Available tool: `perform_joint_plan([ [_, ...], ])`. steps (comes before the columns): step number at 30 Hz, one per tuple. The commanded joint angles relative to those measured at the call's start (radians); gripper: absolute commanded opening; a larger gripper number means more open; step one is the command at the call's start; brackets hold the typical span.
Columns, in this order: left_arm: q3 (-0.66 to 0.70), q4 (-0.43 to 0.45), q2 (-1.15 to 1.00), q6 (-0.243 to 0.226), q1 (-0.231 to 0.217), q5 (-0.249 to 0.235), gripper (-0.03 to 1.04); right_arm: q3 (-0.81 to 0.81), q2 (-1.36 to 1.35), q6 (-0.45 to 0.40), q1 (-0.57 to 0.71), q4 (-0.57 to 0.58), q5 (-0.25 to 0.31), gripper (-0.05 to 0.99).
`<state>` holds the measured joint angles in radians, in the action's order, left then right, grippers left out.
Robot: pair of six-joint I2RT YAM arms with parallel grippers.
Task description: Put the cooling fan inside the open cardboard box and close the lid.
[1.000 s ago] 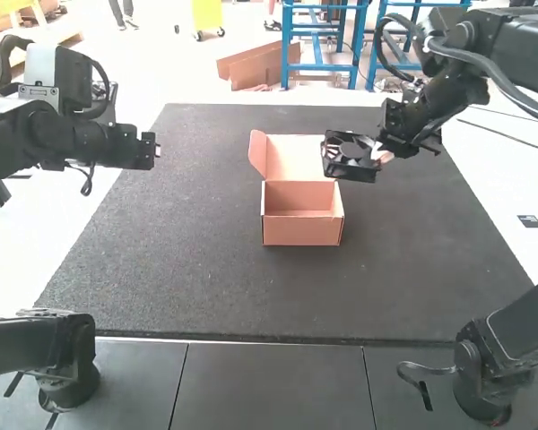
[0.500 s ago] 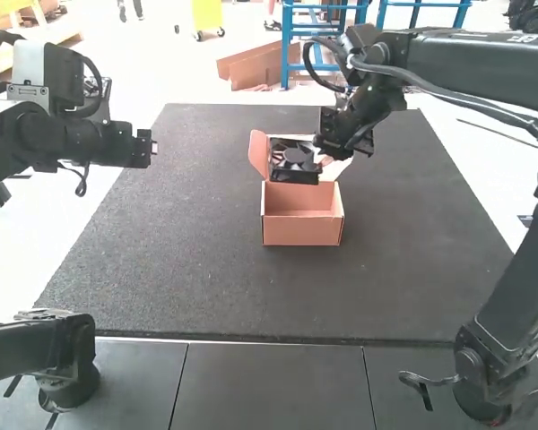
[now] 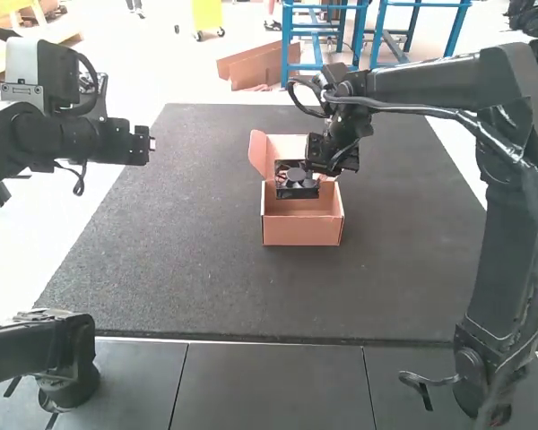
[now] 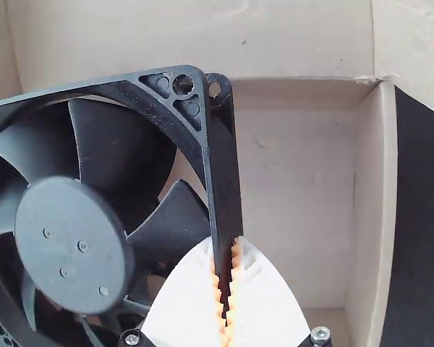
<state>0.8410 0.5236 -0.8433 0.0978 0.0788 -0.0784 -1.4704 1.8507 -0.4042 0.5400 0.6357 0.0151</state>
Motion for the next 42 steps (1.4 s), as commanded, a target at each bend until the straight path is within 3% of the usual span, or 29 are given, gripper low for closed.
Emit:
perform_joint_plan([
  [1,0.013,-0.010,0.018,-0.003,-0.005,0.005,0.97,0.004,0.013,0.015,-0.005,-0.027,0.060,-0.01],
  [6,0.018,0.004,0.020,-0.003,-0.005,0.005,0.97,0.065,0.044,0.033,-0.003,-0.054,0.120,-0.01],
  [11,0.036,0.001,0.015,-0.003,-0.007,0.005,0.97,0.097,0.047,0.048,-0.005,-0.077,0.121,-0.01],
  [12,0.038,-0.002,0.015,-0.003,-0.005,0.005,0.97,0.094,0.047,0.053,-0.005,-0.085,0.105,0.01],
  [15,0.050,-0.014,0.006,-0.004,-0.002,0.005,0.97,0.061,0.039,0.053,-0.006,-0.091,-0.006,0.27],
  [18,0.076,-0.017,-0.005,-0.003,-0.001,0.029,0.97,-0.001,0.025,0.056,-0.020,-0.076,-0.095,0.40],
  [22,0.104,-0.037,-0.034,-0.003,0.003,0.042,0.97,-0.056,-0.028,0.056,-0.066,-0.074,-0.164,0.55],
  [27,0.153,-0.045,-0.109,-0.003,0.003,0.060,0.97,-0.108,-0.120,0.053,-0.120,-0.079,-0.162,0.61],
  [30,0.181,-0.050,-0.163,-0.003,0.003,0.060,0.97,-0.105,-0.179,0.105,-0.161,-0.088,-0.162,0.82],
  [33,0.201,-0.059,-0.214,-0.003,0.003,0.065,0.97,-0.088,-0.225,0.122,-0.199,-0.079,-0.158,0.90],
  [38,0.201,-0.160,-0.312,-0.004,0.012,0.069,0.97,0.012,-0.304,0.139,-0.255,-0.064,-0.152,0.91],
  [42,0.221,-0.211,-0.419,-0.003,0.033,0.063,0.97,0.125,-0.381,0.188,-0.272,-0.160,-0.119,0.91],
])
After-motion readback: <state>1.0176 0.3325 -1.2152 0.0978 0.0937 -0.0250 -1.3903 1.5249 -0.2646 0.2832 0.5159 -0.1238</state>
